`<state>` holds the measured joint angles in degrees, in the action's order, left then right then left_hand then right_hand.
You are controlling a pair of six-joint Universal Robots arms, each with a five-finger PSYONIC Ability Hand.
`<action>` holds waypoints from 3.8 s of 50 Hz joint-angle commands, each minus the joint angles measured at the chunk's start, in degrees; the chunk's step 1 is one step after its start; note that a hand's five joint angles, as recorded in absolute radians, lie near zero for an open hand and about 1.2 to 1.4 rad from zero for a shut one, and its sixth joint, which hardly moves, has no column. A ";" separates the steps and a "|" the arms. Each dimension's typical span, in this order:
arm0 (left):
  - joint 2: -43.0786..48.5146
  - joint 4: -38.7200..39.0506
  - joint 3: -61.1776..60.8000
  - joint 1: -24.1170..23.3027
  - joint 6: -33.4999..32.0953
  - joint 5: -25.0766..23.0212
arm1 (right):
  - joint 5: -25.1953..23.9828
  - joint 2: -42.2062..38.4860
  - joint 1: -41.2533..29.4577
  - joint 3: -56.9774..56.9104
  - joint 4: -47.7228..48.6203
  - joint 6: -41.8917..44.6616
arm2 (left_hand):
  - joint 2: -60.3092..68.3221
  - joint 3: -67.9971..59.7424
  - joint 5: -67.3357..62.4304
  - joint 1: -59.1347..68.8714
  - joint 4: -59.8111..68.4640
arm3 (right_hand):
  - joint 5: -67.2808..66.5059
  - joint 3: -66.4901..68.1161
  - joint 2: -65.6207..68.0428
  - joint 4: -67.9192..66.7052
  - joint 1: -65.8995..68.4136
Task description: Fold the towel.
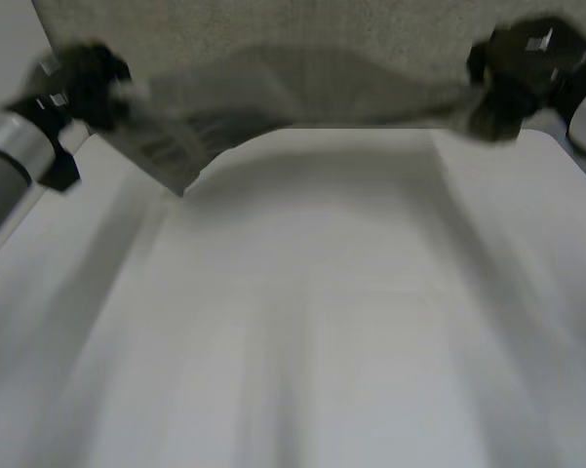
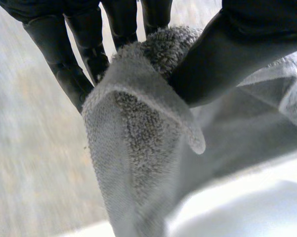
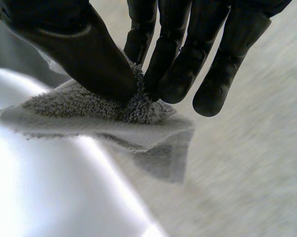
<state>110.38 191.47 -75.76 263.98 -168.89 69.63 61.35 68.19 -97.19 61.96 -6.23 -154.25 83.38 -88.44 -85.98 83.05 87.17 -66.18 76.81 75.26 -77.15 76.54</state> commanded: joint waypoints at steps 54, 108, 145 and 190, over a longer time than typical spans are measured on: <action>9.77 -15.60 -3.96 5.32 -23.33 -2.66 | 1.22 -14.06 5.08 1.23 -24.73 18.74 | -3.38 8.44 15.98 -3.05 -7.17 | -3.82 3.19 4.74 -2.85 3.46; 5.82 -3.20 -5.17 -1.10 -24.47 -4.41 | 0.53 -1.40 7.10 6.13 -15.72 10.44 | -52.18 57.24 64.77 -51.85 -55.96 | 43.41 -44.04 -42.49 44.38 -43.77; 27.35 -6.73 12.84 -2.68 -39.68 6.04 | 2.81 -18.54 4.47 1.04 -6.34 7.04 | -71.32 76.38 83.91 -70.99 -75.10 | 66.18 -66.81 -65.26 67.15 -66.54; 10.91 -4.44 -7.21 -1.54 -30.71 -0.82 | 12.83 -8.87 11.58 21.44 11.59 23.74 | -71.32 76.38 83.91 -70.99 -75.10 | -3.82 3.19 4.74 -2.85 3.46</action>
<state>122.22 187.17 -82.74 262.33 -199.54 68.73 73.22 56.14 -88.62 83.81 3.58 -133.57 16.58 -16.10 -14.60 17.17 17.29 -66.72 76.52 74.64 -76.87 75.52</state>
